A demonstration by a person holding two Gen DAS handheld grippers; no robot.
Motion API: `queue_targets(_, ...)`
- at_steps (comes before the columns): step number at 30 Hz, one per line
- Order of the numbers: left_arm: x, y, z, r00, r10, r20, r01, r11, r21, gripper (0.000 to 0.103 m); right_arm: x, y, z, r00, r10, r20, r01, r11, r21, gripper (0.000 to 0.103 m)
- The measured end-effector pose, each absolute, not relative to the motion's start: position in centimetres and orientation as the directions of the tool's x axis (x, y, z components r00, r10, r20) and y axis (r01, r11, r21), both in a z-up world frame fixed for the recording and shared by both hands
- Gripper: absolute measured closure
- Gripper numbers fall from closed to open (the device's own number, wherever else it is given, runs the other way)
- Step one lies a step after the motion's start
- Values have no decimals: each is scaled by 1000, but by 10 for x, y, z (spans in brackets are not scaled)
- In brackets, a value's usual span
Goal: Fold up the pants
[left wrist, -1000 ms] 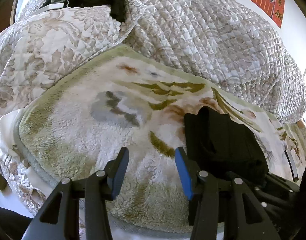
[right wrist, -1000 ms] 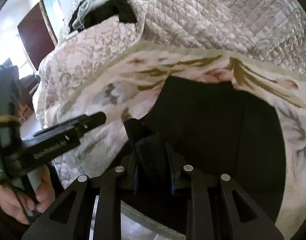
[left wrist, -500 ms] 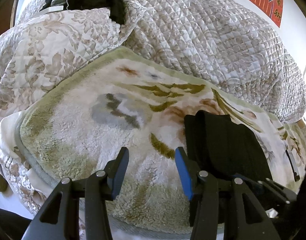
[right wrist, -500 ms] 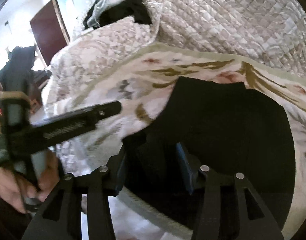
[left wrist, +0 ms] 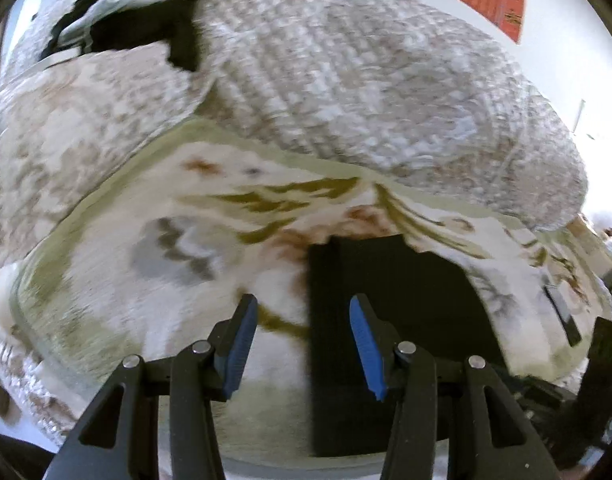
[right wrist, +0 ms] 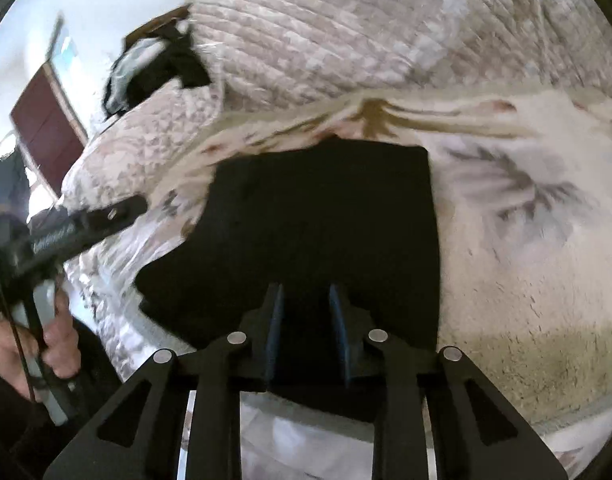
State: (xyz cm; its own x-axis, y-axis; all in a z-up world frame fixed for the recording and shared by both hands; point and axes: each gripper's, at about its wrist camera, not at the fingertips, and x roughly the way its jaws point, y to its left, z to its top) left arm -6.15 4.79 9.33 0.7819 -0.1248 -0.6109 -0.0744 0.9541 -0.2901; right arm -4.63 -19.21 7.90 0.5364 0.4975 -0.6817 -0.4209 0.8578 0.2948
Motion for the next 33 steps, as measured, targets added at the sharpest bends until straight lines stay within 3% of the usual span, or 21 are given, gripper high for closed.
queue_targets(3,-51,33,104,778,-166,-606,-22,957,-290,52,-45,-184,86,483,563,-671,-494,808,322,79)
queue_targets(7,-26,11,111,758,-185,-625,31,968,-249,52,-27,-205,95,534,543,-648,-439,833,335,79)
queue_targets(16,35,-12,95,710,-177,-682,57,979,-194,52,60,-222,96,567,428,-704,-350,898,265,79)
queue_targets(21,46,0,61,638,-173,-750,-6,973,-230,48,90,-216,77,528,389,-755,-347,910,227,79)
queue_targets(33,40,1,51,671,-164,-723,-21,971,-239,44,104,-226,64,527,378,-761,-300,921,249,79)
